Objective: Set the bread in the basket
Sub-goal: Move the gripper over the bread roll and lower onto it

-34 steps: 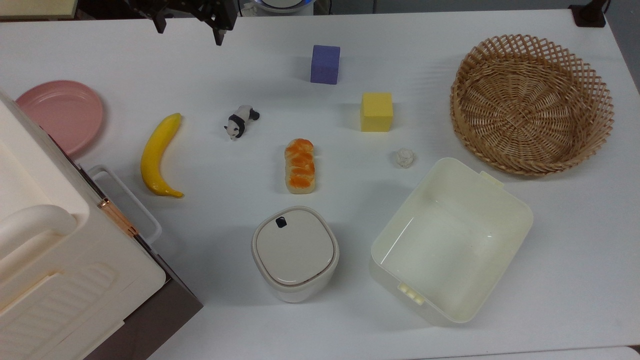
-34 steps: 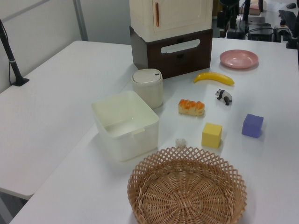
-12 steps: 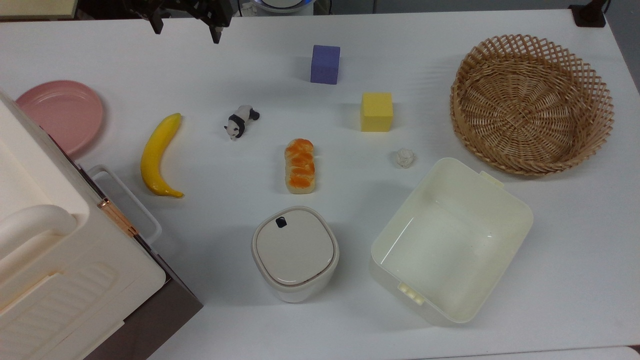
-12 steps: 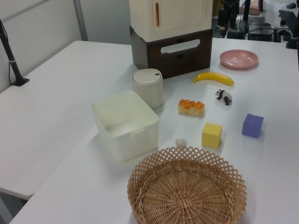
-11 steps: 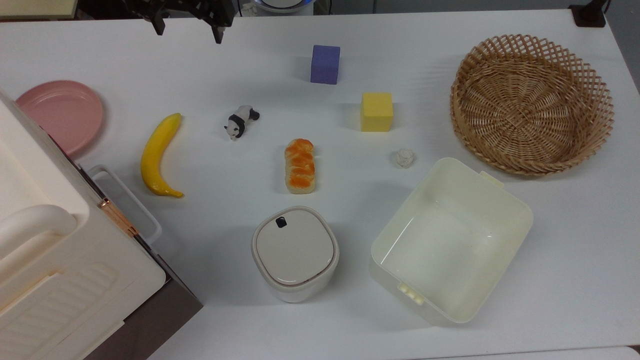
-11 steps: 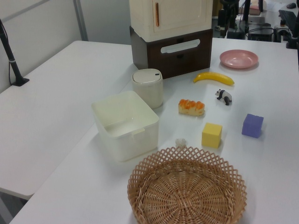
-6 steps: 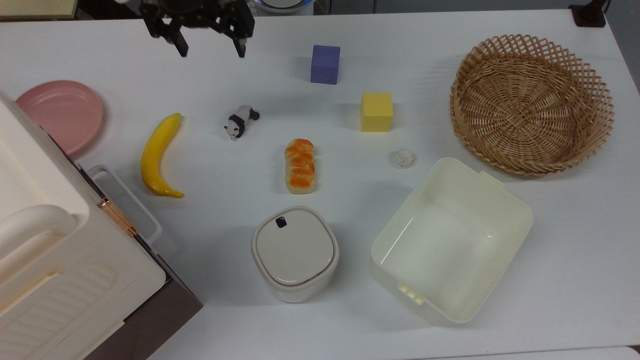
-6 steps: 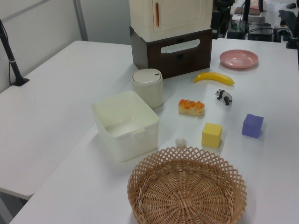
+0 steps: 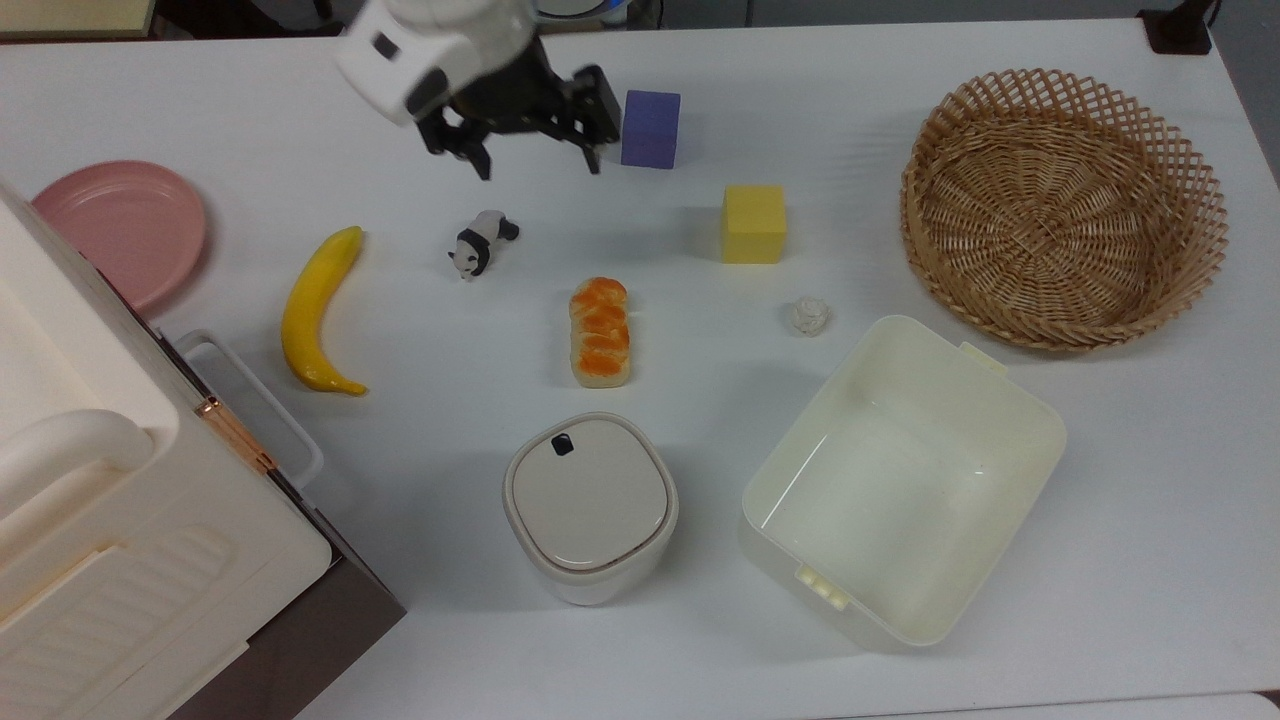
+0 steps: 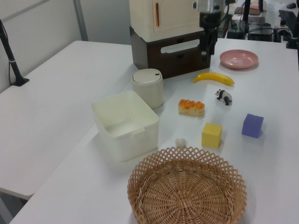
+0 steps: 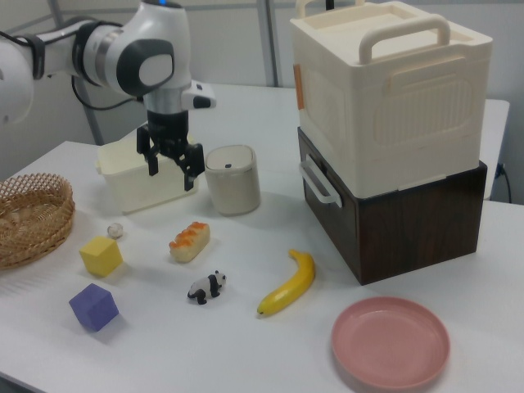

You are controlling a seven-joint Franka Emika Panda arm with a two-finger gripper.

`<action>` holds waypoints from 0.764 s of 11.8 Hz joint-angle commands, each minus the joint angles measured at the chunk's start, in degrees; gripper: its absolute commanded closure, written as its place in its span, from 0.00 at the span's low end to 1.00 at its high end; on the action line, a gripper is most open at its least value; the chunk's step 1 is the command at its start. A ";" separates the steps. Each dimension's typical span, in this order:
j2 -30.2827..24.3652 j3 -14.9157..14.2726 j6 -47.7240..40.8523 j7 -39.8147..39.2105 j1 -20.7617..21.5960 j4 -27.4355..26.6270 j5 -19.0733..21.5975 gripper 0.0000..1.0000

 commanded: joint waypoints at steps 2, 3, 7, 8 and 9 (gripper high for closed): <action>5.80 0.14 2.22 2.34 2.59 -0.35 -1.18 0.00; 7.30 0.76 4.40 4.09 2.95 -0.70 -1.88 0.00; 11.18 1.46 15.92 8.32 4.79 -5.53 -5.57 0.00; 12.22 1.81 17.59 10.06 5.49 -6.41 -7.06 0.00; 14.06 1.82 18.74 12.34 5.76 -6.42 -9.16 0.00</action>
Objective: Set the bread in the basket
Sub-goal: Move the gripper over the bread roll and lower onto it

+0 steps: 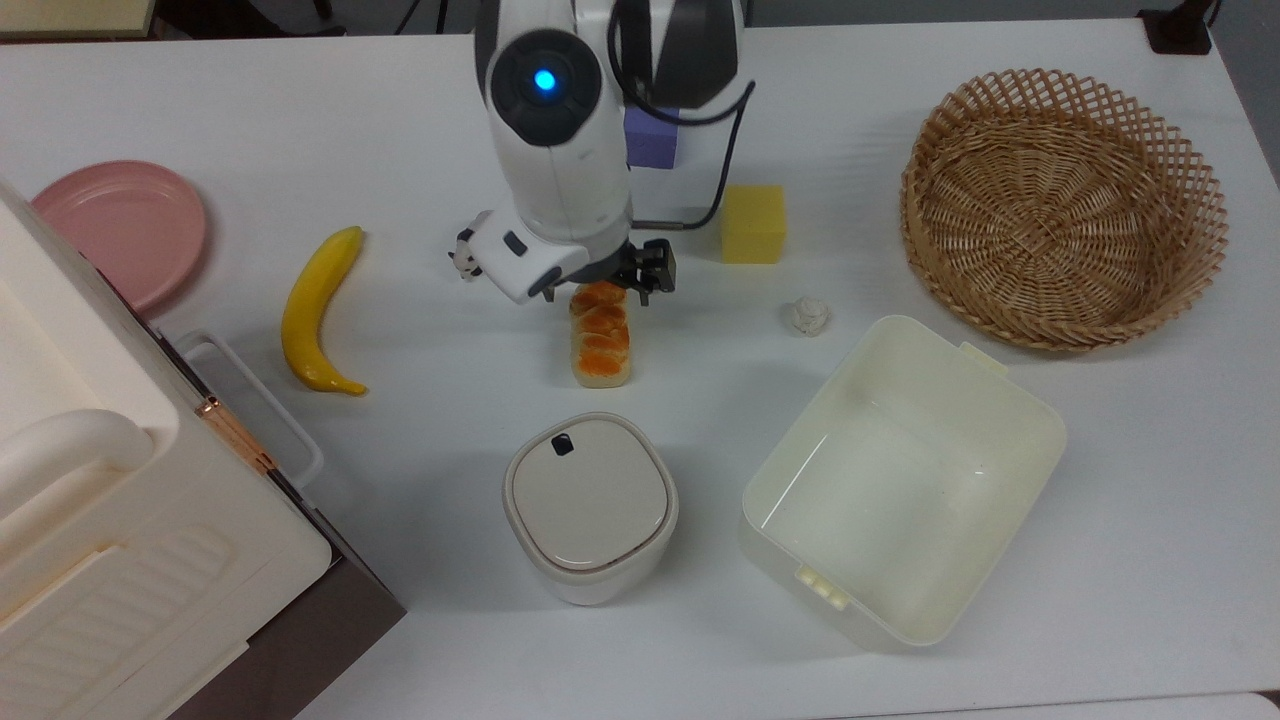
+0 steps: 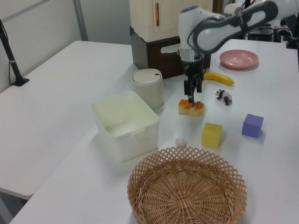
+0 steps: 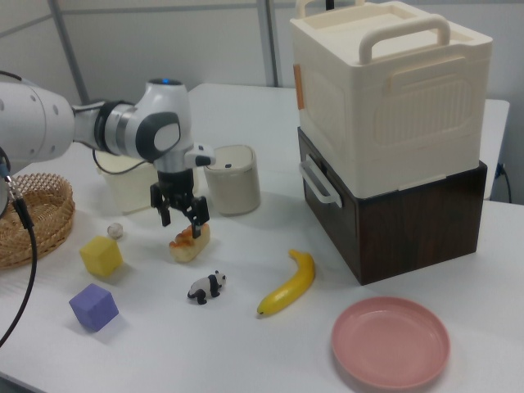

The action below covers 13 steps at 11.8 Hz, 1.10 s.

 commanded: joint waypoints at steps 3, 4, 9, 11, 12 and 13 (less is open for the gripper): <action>5.78 0.46 8.51 8.11 2.27 -2.25 -5.16 0.00; 5.97 0.64 9.22 9.44 2.10 -2.16 -6.21 0.00; 5.18 0.64 8.53 9.63 2.09 -1.98 -6.57 0.31; 5.09 0.64 7.65 9.63 2.09 -1.81 -6.57 0.32; 4.39 0.64 7.21 9.54 2.18 -1.81 -6.66 0.35; 3.51 0.64 5.81 9.54 2.10 -1.81 -6.83 0.36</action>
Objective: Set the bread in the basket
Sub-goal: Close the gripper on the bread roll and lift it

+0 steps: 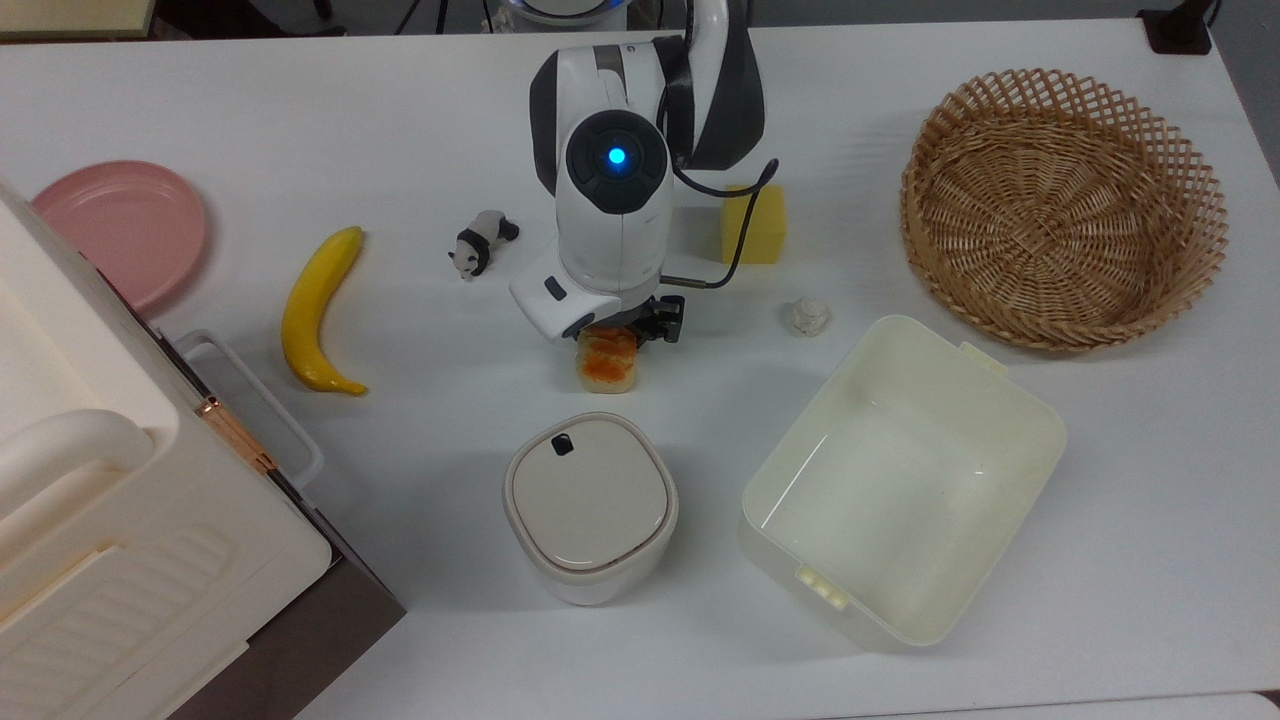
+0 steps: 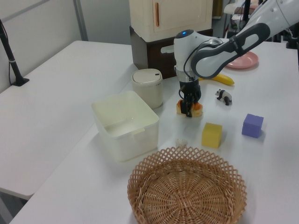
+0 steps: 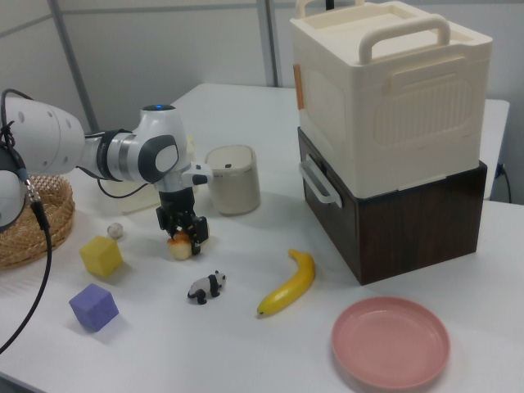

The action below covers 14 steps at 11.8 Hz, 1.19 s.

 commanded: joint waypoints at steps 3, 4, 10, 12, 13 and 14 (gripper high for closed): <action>-6.48 -0.13 -7.87 1.64 0.45 -0.54 -2.22 0.36; -8.32 -0.05 -9.72 1.90 0.37 -0.54 -2.66 0.36; -14.31 1.01 -14.57 1.64 -1.30 1.29 -6.00 0.35; -15.28 1.01 -17.19 -1.15 -3.49 4.97 -7.15 0.35; -15.28 0.92 -18.69 -2.48 -4.28 7.52 -7.24 0.35; -15.45 0.92 -20.36 -2.75 -5.42 9.89 -7.24 0.35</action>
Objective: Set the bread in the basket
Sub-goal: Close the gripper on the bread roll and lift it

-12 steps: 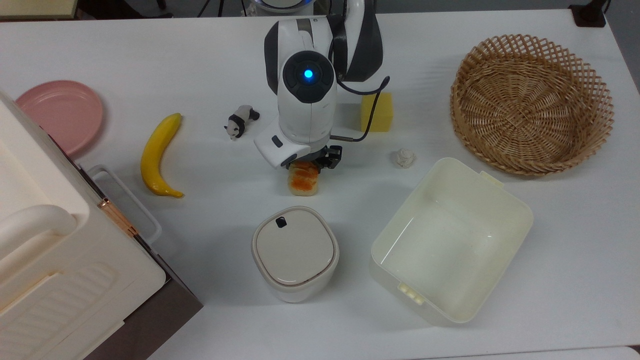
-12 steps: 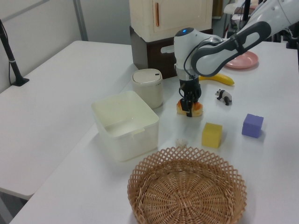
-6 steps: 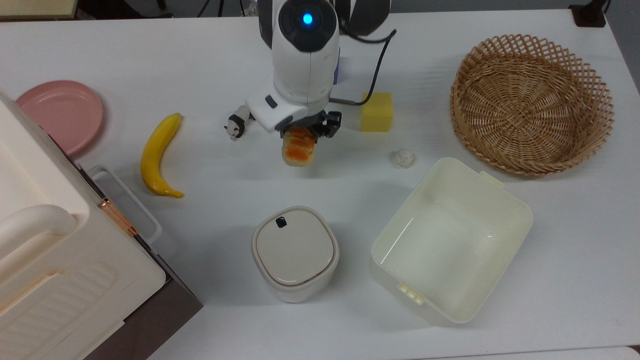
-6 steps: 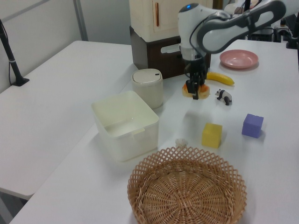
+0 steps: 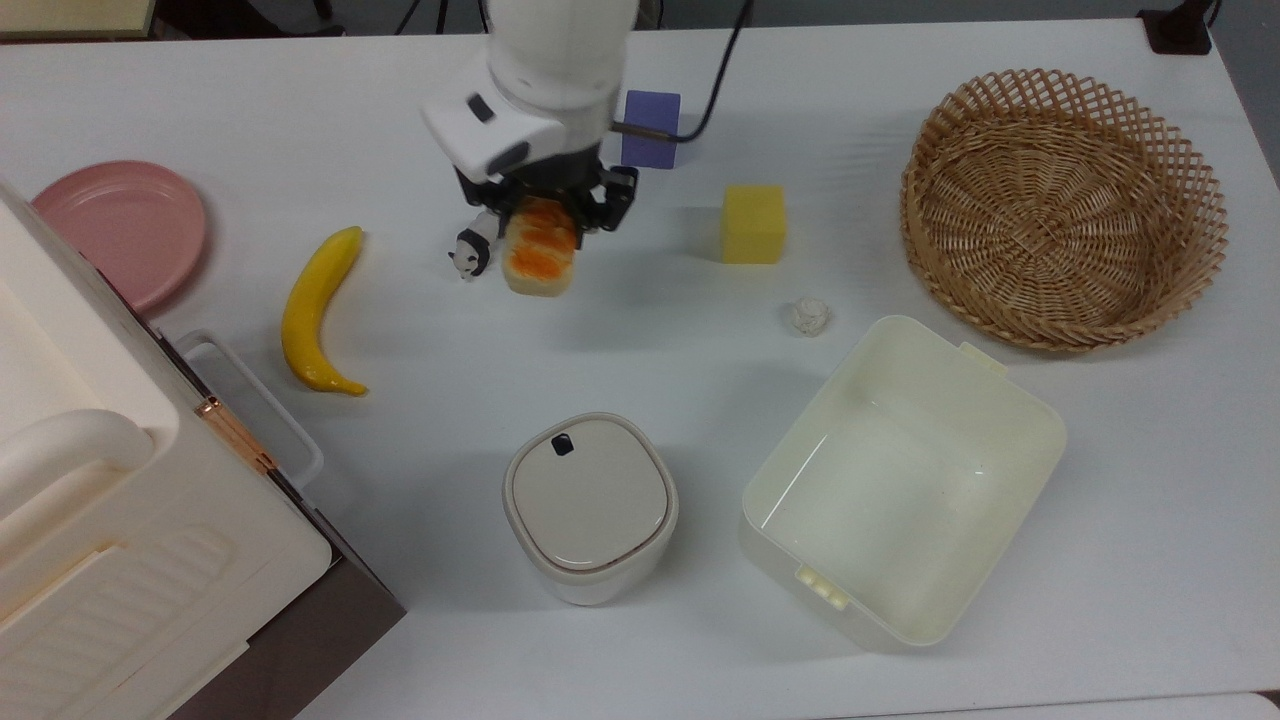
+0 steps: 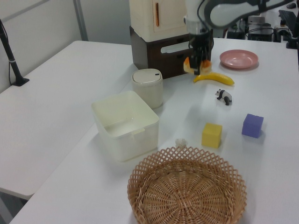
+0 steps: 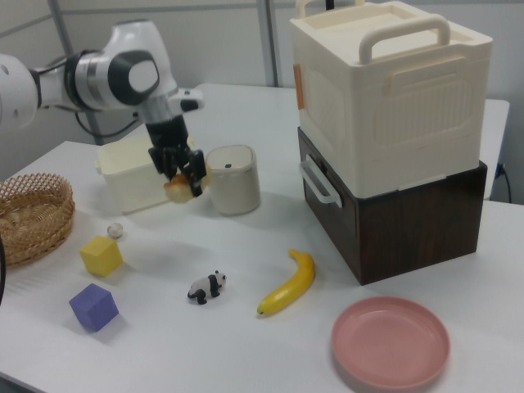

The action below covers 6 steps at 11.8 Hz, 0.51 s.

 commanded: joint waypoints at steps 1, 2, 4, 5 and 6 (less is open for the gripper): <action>-1.11 0.65 -5.02 -2.31 -2.69 6.54 -0.81 0.35; -1.98 0.65 -7.38 -2.66 -3.22 7.95 -0.90 0.35; -4.08 0.74 -12.21 -4.67 -4.97 8.32 -0.64 0.35; -4.70 0.82 -13.97 -5.38 -5.77 8.32 -0.46 0.35; -4.88 0.82 -14.60 -5.47 -5.60 8.32 -0.46 0.35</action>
